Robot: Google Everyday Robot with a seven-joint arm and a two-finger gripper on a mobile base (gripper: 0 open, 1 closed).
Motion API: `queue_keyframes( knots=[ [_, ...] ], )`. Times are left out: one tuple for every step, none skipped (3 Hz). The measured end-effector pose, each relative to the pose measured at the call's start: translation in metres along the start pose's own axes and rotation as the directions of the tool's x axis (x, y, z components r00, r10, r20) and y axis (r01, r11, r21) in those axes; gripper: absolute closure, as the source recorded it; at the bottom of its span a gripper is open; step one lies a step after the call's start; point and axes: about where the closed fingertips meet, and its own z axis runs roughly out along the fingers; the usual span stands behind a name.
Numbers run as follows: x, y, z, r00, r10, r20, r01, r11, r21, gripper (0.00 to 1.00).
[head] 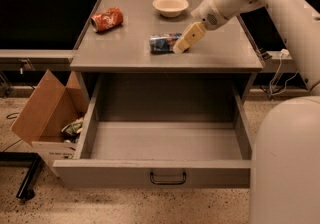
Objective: Place redbull can into top drawer
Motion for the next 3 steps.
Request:
queue_keyframes(
  knots=[
    [0.001, 0.000, 0.017, 1.000, 0.022, 0.009, -0.021, 0.9996, -0.021, 0.00],
    [0.005, 0.002, 0.032, 0.999, 0.035, -0.004, -0.035, 0.9985, -0.043, 0.17],
    [0.014, 0.002, 0.048, 0.999, 0.040, -0.037, -0.042, 0.9976, -0.055, 0.38]
  ],
)
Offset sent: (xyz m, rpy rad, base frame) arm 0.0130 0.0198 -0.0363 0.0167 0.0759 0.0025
